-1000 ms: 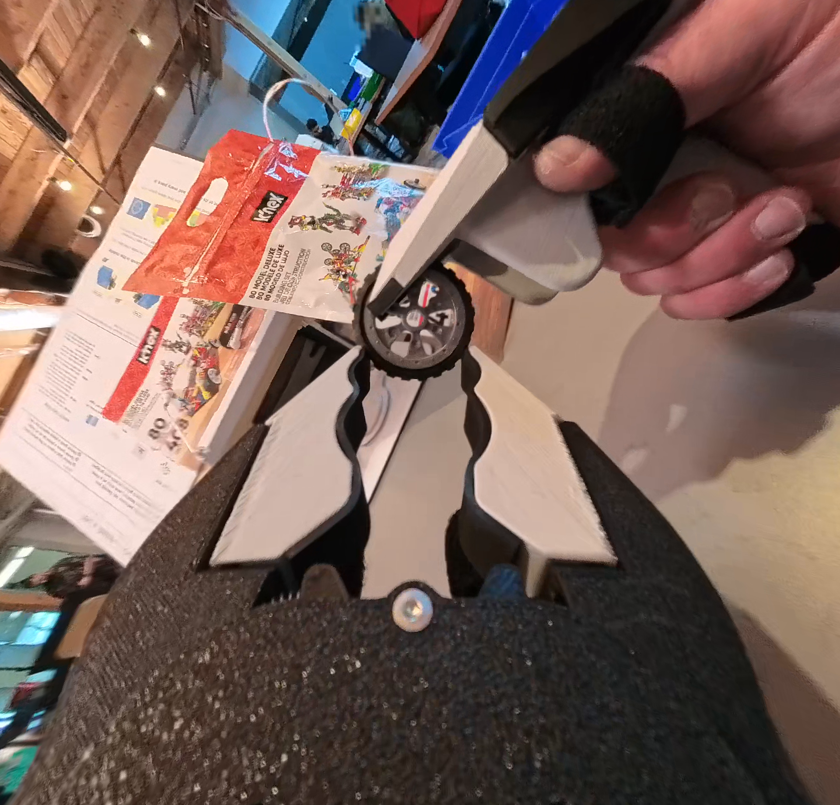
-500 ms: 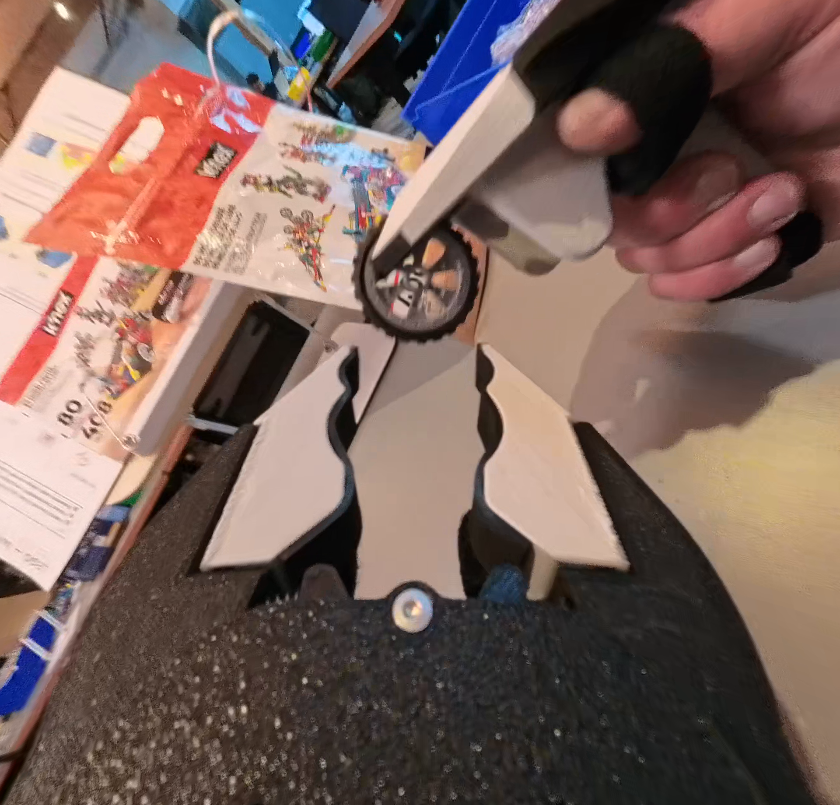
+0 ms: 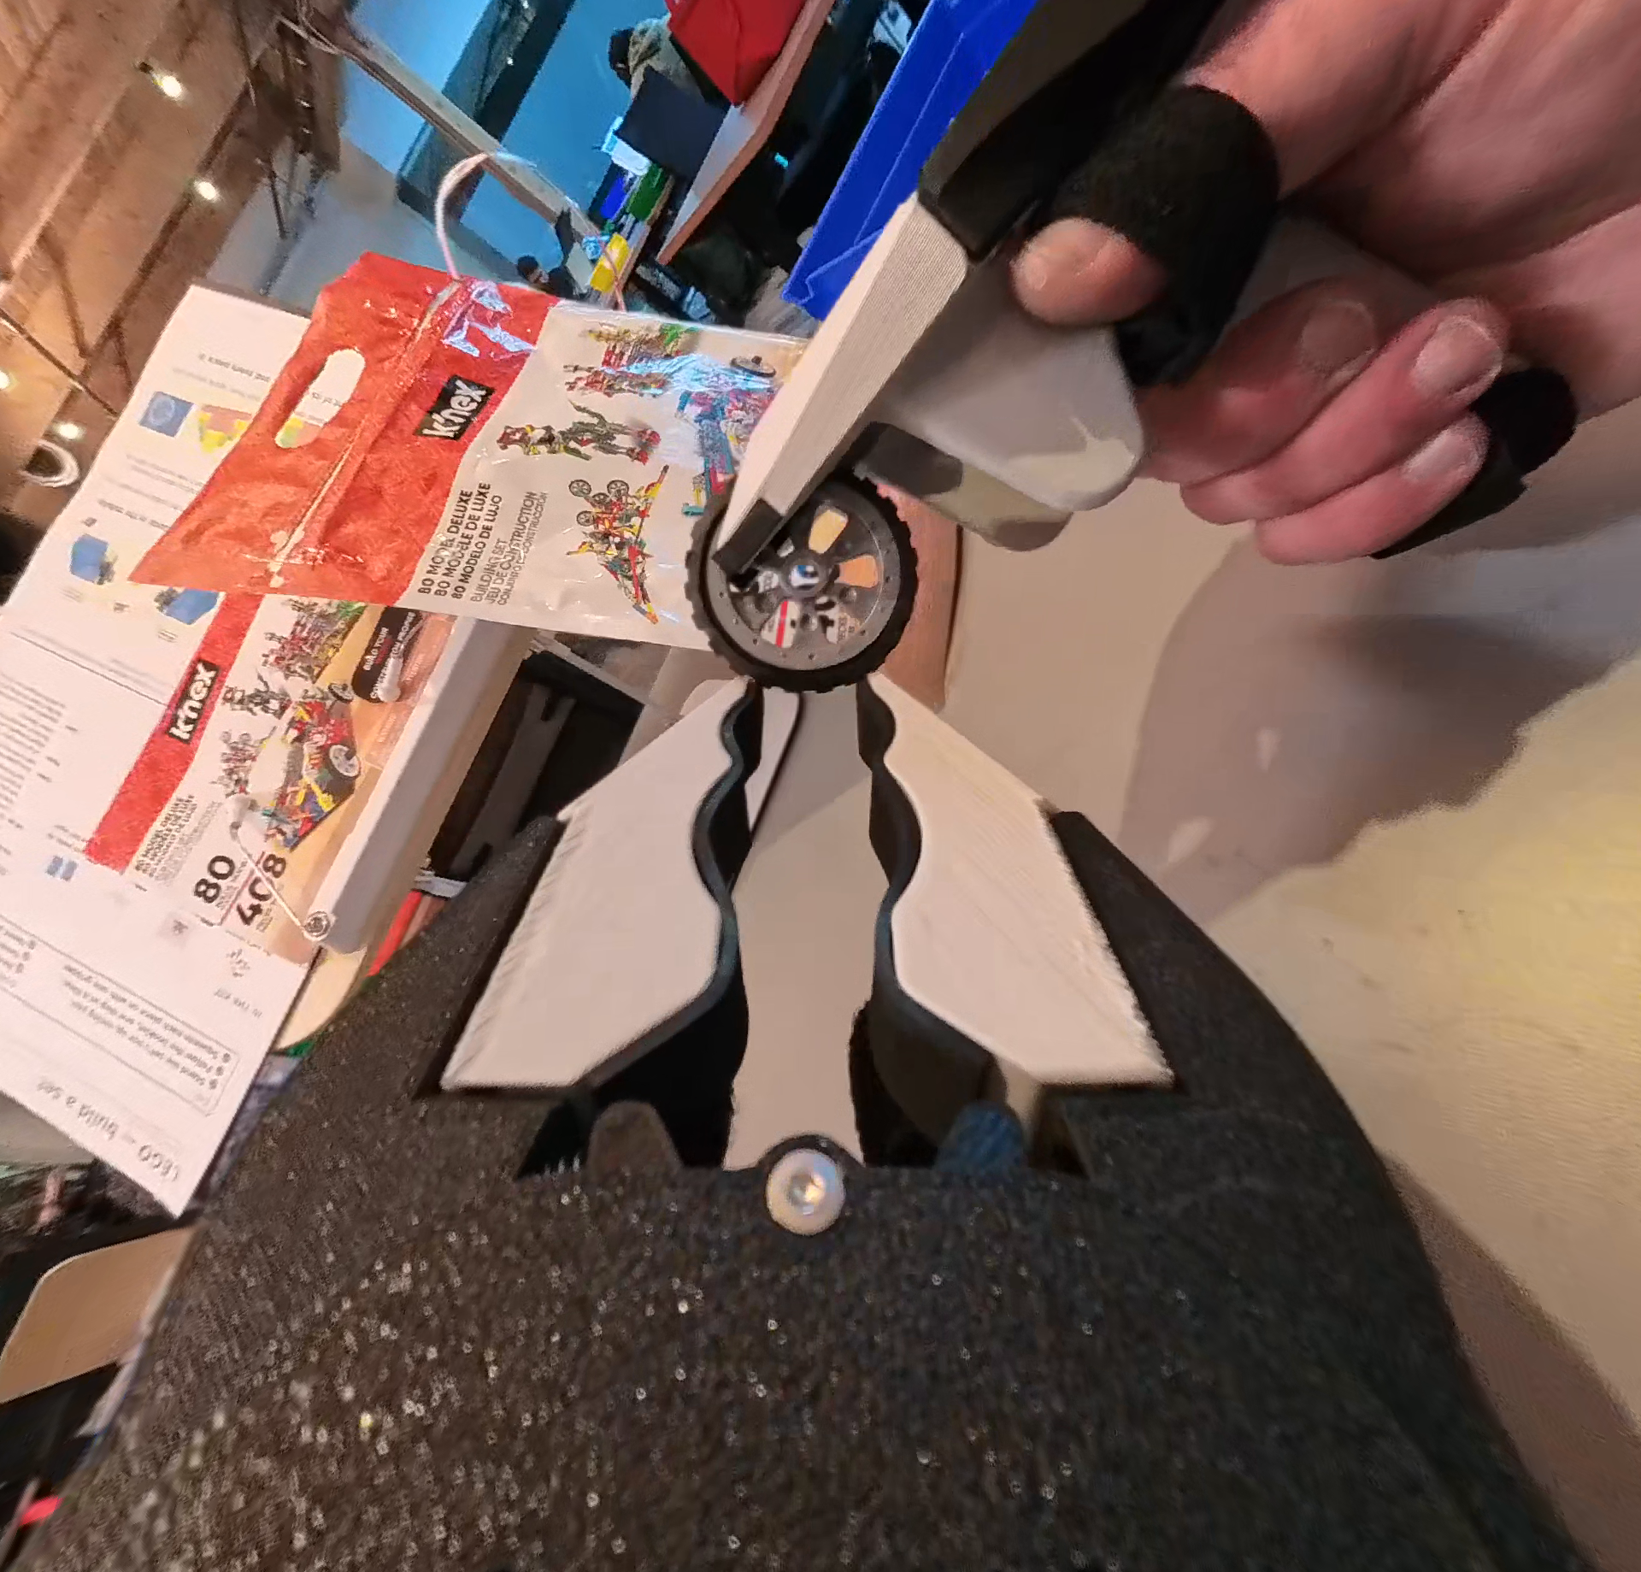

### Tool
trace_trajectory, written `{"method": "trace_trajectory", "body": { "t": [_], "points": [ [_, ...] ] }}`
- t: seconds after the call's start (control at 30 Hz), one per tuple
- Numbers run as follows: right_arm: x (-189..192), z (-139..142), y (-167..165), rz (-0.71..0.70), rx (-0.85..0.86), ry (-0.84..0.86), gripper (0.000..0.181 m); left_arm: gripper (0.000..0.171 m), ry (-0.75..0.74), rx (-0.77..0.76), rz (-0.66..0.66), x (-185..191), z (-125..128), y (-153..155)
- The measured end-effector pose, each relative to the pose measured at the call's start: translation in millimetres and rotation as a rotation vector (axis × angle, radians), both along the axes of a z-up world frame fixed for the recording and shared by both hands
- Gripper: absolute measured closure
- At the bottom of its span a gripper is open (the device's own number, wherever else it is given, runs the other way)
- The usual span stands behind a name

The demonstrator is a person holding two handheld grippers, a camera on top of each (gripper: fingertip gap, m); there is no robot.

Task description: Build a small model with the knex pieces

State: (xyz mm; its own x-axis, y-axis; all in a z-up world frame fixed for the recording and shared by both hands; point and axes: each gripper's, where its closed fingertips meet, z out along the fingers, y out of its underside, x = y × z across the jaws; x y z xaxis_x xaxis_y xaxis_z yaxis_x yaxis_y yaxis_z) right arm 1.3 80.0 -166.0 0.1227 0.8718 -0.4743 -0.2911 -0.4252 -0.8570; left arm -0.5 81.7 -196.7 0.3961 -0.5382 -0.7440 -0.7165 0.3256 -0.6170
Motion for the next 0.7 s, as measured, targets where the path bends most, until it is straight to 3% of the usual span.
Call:
{"method": "trace_trajectory", "body": {
  "t": [0.4,0.53,0.6,0.7],
  "points": [
    [-8,-11,3,-0.061,0.058,-0.126,0.176,0.171,0.248,0.138,0.143,-2,-11,7],
    [-7,-13,5,-0.090,0.086,-0.157,0.176,0.171,0.185,0.046,0.135,-2,-17,10],
    [-4,-14,7,-0.059,0.051,-0.125,0.176,0.169,0.083,-0.033,0.078,1,-18,8],
    [4,-5,7,-0.014,0.008,-0.062,0.177,0.140,-0.032,-0.091,0.040,-7,-10,9]
  ]
}}
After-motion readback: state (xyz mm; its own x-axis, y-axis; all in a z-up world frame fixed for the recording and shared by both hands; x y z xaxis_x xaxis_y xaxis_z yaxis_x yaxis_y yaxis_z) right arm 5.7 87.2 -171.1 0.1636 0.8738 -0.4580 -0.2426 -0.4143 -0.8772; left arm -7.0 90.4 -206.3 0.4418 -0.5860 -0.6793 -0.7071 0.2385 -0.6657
